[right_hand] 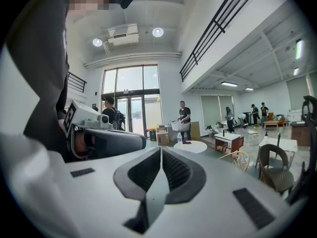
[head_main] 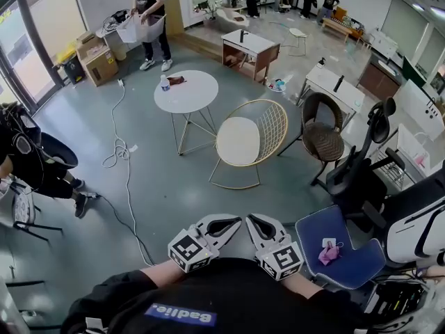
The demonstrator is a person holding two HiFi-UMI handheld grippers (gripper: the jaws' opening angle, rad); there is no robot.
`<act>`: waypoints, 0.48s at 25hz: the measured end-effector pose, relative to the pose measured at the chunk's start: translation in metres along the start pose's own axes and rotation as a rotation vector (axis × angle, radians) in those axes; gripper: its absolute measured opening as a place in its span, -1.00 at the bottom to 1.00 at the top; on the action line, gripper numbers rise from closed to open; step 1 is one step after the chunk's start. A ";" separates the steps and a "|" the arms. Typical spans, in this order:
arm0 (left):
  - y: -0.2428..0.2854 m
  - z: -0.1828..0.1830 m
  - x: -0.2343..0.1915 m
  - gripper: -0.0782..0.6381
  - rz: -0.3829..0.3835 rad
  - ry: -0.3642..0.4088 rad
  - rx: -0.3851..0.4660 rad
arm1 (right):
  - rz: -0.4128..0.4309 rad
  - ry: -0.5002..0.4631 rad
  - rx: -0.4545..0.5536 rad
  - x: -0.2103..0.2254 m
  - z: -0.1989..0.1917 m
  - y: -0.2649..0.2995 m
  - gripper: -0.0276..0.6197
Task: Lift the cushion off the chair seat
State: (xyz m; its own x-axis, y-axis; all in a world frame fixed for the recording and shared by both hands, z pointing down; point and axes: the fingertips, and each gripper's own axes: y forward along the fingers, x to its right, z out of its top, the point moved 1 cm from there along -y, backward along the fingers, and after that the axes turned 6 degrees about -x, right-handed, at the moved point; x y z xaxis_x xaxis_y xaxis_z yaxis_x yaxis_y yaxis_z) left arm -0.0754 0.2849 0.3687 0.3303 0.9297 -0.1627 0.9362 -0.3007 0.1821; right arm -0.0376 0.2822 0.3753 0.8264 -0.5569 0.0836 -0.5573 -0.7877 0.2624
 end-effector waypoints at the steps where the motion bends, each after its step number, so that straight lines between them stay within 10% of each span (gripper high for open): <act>1: 0.001 0.000 0.000 -0.74 0.001 0.001 0.000 | 0.001 0.002 0.001 0.001 0.000 -0.001 -0.81; 12: 0.017 0.000 0.003 -0.74 0.037 -0.029 -0.010 | 0.040 0.010 0.007 0.015 -0.007 -0.007 -0.81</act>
State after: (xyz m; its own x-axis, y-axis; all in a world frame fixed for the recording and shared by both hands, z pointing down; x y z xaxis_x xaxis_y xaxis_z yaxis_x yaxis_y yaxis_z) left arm -0.0580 0.2825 0.3712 0.3681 0.9115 -0.1835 0.9221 -0.3324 0.1983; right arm -0.0212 0.2810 0.3815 0.8040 -0.5856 0.1035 -0.5907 -0.7665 0.2521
